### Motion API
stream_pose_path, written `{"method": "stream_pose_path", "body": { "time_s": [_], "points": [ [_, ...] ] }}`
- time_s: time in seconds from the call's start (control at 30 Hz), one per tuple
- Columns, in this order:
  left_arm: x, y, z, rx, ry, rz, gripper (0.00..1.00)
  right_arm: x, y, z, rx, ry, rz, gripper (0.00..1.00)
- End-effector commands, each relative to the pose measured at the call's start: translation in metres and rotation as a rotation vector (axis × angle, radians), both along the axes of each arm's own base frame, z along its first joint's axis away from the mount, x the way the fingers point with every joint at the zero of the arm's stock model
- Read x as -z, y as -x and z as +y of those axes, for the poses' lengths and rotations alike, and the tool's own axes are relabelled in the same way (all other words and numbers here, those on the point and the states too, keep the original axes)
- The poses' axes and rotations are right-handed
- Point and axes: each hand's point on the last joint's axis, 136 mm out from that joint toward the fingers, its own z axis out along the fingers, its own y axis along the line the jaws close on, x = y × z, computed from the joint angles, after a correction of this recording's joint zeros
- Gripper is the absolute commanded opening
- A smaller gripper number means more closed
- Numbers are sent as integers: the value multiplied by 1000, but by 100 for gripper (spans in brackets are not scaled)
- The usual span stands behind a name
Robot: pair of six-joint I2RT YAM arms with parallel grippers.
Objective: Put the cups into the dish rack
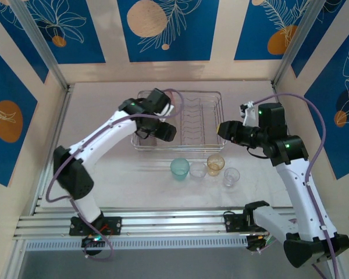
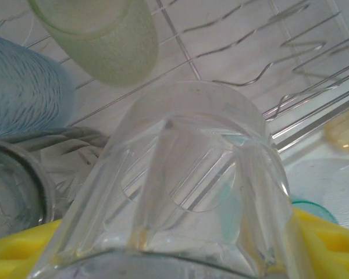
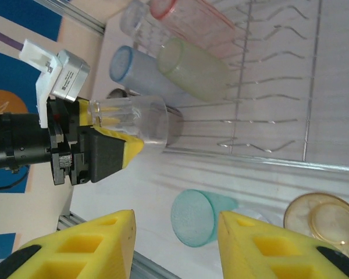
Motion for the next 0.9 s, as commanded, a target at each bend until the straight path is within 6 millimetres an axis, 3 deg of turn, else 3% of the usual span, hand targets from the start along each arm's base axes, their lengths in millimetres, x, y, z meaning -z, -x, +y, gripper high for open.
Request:
{"method": "stream_pose_path", "body": {
  "time_s": [0.0,0.3,0.87],
  "points": [
    [-1,-7,10,9,-190,-56,8,4,7,-6,1,23,0,41],
    [44,-30,-9,26,-359,-15,9,10,8,-11,13,24,10,41],
    [95,-37,-14,32,-405,53,34,12,8,-8,2,-4,28,42]
  ]
}}
